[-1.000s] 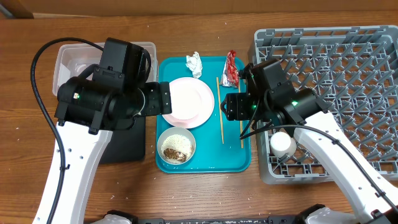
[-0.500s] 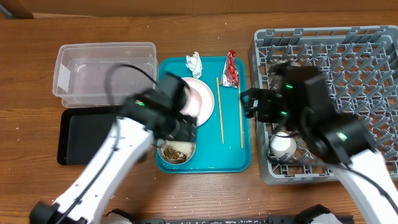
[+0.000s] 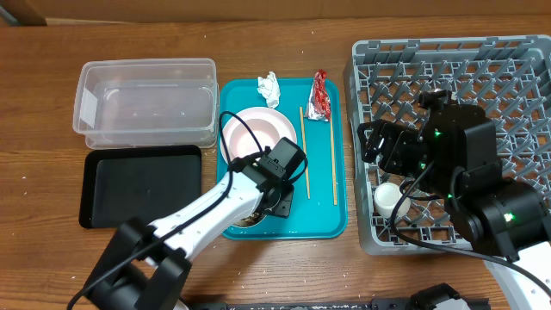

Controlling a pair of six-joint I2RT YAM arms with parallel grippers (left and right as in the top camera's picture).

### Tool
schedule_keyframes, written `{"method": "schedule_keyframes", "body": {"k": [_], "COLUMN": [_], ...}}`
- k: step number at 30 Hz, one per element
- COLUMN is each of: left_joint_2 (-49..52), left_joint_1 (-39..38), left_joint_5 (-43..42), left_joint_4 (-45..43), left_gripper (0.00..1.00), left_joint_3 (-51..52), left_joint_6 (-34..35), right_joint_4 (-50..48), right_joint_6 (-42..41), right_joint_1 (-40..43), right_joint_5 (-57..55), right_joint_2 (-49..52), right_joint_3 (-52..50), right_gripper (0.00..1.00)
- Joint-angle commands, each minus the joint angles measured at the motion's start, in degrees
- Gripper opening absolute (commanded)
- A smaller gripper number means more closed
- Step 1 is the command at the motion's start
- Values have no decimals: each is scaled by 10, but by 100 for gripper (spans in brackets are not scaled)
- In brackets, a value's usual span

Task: Sort waste into correct bins and load items into the dishwasher
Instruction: 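Grasp the rice bowl rim with the left gripper and lift, then tip the rice bowl over the black tray to dump the food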

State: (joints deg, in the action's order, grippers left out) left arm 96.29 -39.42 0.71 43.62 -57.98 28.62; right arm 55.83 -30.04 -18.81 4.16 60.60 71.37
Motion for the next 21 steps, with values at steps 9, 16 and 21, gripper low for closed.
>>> {"method": "schedule_keyframes", "body": {"k": [9,16,21], "left_joint_2": [2,-92,-195], "left_joint_1": [-4,33,165], "left_joint_5": [-4,-64,-176], "left_joint_4": [60,140,151], "left_gripper": [4,4,4], "left_joint_3": [-27,-81,-80], "left_joint_6": [-22,28,-7], "right_joint_4": [5,5,8], "right_joint_6": [-5,-4,-4], "right_joint_1": [2,2,2], "right_joint_5": [-7,-7,-7], "right_joint_2": [0,0,0], "right_joint_3": [11,11,11], "right_gripper": [96,96,96]}}
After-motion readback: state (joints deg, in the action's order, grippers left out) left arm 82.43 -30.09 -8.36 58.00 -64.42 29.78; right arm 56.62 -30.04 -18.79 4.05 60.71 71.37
